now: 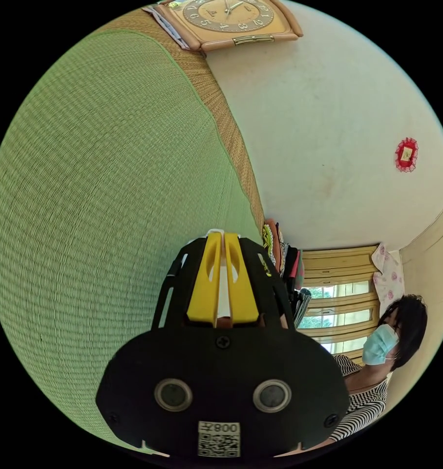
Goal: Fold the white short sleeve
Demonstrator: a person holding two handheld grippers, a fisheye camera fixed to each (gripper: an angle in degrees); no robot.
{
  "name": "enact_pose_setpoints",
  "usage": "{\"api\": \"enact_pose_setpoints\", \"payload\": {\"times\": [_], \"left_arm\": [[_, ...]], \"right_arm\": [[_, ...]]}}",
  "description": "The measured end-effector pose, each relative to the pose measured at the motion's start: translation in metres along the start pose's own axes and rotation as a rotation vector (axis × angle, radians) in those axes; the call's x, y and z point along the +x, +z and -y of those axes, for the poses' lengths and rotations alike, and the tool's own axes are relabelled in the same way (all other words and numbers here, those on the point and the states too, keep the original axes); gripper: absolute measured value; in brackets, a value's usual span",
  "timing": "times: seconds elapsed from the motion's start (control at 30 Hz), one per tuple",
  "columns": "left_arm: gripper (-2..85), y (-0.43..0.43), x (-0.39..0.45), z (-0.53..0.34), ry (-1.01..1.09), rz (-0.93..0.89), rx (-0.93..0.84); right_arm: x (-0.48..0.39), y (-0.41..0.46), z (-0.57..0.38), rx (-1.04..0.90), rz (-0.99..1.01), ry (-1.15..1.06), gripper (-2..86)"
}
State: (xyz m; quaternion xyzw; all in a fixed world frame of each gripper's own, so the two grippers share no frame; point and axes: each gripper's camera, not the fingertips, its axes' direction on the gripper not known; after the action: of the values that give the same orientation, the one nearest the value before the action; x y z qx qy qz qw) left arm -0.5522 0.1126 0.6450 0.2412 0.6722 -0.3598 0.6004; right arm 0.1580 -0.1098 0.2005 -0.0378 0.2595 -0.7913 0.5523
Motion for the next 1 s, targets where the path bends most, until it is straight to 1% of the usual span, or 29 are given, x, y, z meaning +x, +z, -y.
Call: {"api": "enact_pose_setpoints", "payload": {"times": [0.17,0.27,0.4,0.5,0.6,0.63,0.7,0.73,0.77,0.8,0.87,0.9,0.97,1.0], "left_arm": [[0.9,0.011,0.015,0.017,0.048,-0.070,0.051],[1.2,0.021,0.019,0.026,0.036,-0.063,0.042],[2.3,0.039,0.015,0.034,-0.017,-0.037,0.033],[3.4,0.044,0.019,0.034,-0.019,-0.032,0.098],[2.9,0.046,0.037,0.027,0.051,0.022,0.151],[2.4,0.054,0.048,0.023,0.103,0.046,0.127],[1.6,0.078,0.070,0.015,0.195,0.102,0.027],[1.2,0.102,0.086,0.010,0.270,0.158,-0.069],[0.8,0.128,0.101,0.005,0.337,0.222,-0.153],[0.7,0.140,0.108,0.002,0.373,0.252,-0.185],[0.4,0.186,0.131,-0.005,0.492,0.365,-0.289],[0.3,0.196,0.135,-0.006,0.510,0.396,-0.306],[0.2,0.227,0.146,-0.009,0.565,0.482,-0.336],[0.2,0.233,0.147,-0.009,0.572,0.494,-0.345]], "right_arm": [[-0.004,0.004,0.006,0.033,0.016,-0.012,0.4],[-0.002,0.007,0.009,0.052,0.033,-0.005,0.4],[0.001,0.031,0.016,0.023,0.009,0.034,0.5],[-0.001,0.036,0.020,0.069,0.012,0.042,0.6],[-0.014,0.032,0.013,0.144,-0.039,0.014,0.4],[-0.018,0.033,0.011,0.153,-0.056,0.002,0.3],[-0.049,0.051,0.001,0.139,-0.119,-0.106,0.2],[-0.059,0.061,-0.001,0.113,-0.136,-0.140,0.1],[-0.081,0.085,-0.004,0.041,-0.172,-0.218,0.1],[-0.103,0.113,-0.007,-0.040,-0.221,-0.297,0.1],[-0.131,0.153,-0.012,-0.115,-0.321,-0.400,0.0],[-0.146,0.176,-0.015,-0.151,-0.395,-0.456,0.0],[-0.159,0.205,-0.016,-0.181,-0.475,-0.498,0.0],[-0.164,0.220,-0.017,-0.201,-0.497,-0.518,0.0]]}}
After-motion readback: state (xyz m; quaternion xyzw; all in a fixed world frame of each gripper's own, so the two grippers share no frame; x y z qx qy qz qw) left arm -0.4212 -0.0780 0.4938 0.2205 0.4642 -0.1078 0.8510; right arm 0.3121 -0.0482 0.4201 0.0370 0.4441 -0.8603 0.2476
